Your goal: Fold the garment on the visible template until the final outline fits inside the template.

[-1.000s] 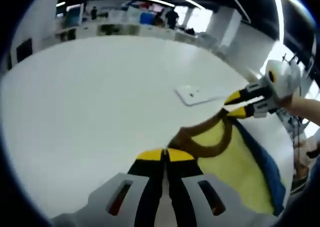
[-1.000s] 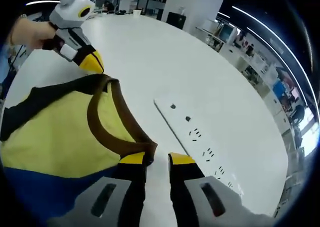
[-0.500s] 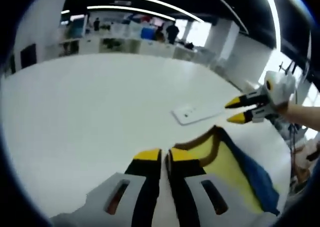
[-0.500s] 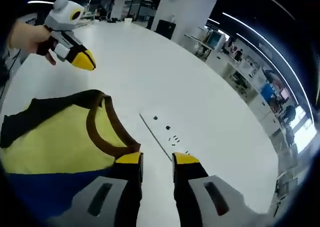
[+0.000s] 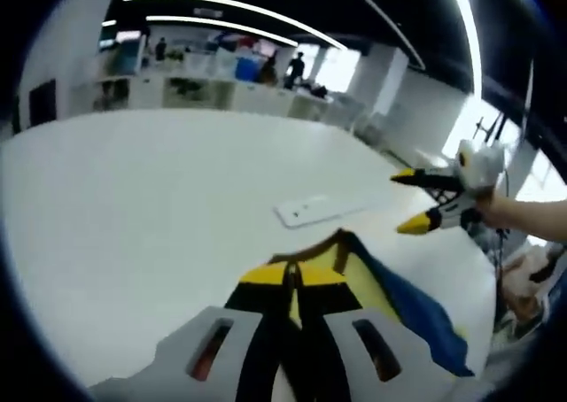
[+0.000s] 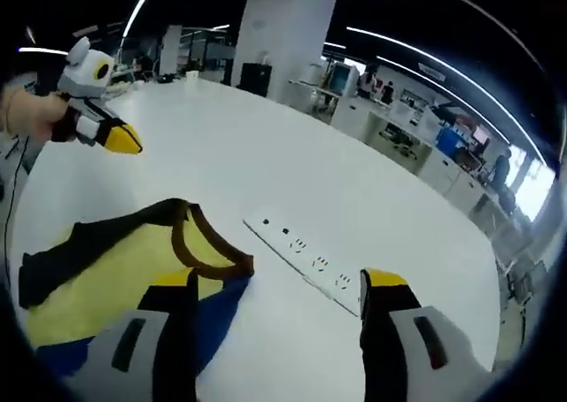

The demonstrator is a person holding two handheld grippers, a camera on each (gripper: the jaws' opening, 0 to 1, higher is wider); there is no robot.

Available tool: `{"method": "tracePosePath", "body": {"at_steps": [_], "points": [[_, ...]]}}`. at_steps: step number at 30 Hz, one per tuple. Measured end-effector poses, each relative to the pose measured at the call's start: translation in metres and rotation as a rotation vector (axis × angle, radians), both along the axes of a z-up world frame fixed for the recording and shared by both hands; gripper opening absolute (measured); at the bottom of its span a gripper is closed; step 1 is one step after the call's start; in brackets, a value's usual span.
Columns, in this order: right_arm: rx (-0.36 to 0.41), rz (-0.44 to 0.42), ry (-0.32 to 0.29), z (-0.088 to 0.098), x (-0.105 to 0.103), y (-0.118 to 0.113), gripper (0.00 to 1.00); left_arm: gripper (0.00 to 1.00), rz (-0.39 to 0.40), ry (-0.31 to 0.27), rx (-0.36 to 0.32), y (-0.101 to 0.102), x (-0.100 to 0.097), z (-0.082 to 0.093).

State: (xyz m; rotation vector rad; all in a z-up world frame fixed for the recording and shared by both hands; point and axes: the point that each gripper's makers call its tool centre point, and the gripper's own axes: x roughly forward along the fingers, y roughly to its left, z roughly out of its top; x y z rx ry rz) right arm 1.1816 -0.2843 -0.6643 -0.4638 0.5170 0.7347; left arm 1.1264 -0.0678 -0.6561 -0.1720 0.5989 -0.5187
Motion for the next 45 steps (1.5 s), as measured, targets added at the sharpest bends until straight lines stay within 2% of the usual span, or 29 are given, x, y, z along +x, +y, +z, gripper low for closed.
{"method": "tracePosePath", "body": {"at_steps": [4,6,7,9,11,12,16,21,23,27,30,34,39,45], "points": [[0.044,-0.027,-0.008,0.011,-0.022,-0.009,0.87,0.03,-0.007,-0.016,0.015,0.004,-0.016,0.01],[0.095,-0.049,-0.057,0.023,-0.033,-0.014,0.98,0.04,0.001,-0.027,0.012,0.007,-0.026,0.017],[0.121,-0.052,-0.054,0.028,-0.042,-0.018,0.99,0.04,0.003,-0.039,0.011,0.009,-0.033,0.021],[0.124,-0.089,0.0,0.025,-0.061,-0.029,1.0,0.06,0.005,-0.051,0.006,0.011,-0.045,0.026],[0.146,-0.091,-0.012,0.03,-0.073,-0.035,1.0,0.08,0.006,-0.058,0.007,0.013,-0.057,0.029],[0.18,-0.101,-0.019,0.034,-0.083,-0.039,1.0,0.09,0.006,-0.062,0.005,0.014,-0.062,0.03],[0.193,-0.118,-0.004,0.036,-0.114,-0.053,1.0,0.14,0.018,-0.069,-0.001,0.02,-0.093,0.035],[0.227,-0.115,-0.038,0.048,-0.143,-0.063,1.0,0.25,0.031,-0.066,0.024,0.029,-0.128,0.032],[0.274,-0.104,-0.092,0.061,-0.15,-0.064,1.0,0.27,0.036,-0.064,0.029,0.033,-0.14,0.032],[0.305,-0.12,-0.082,0.073,-0.178,-0.074,1.0,0.37,0.038,-0.078,0.049,0.037,-0.168,0.038],[0.328,-0.141,-0.086,0.08,-0.195,-0.08,1.0,0.4,0.028,-0.087,0.069,0.037,-0.186,0.044],[0.329,-0.156,-0.085,0.082,-0.215,-0.089,1.0,0.5,0.001,-0.108,0.119,0.038,-0.206,0.049],[0.326,-0.189,-0.061,0.077,-0.246,-0.103,1.0,0.56,-0.038,-0.121,0.16,0.036,-0.234,0.053],[0.327,-0.228,-0.045,0.071,-0.277,-0.118,1.0,0.64,-0.027,-0.099,0.161,0.037,-0.274,0.048]]}}
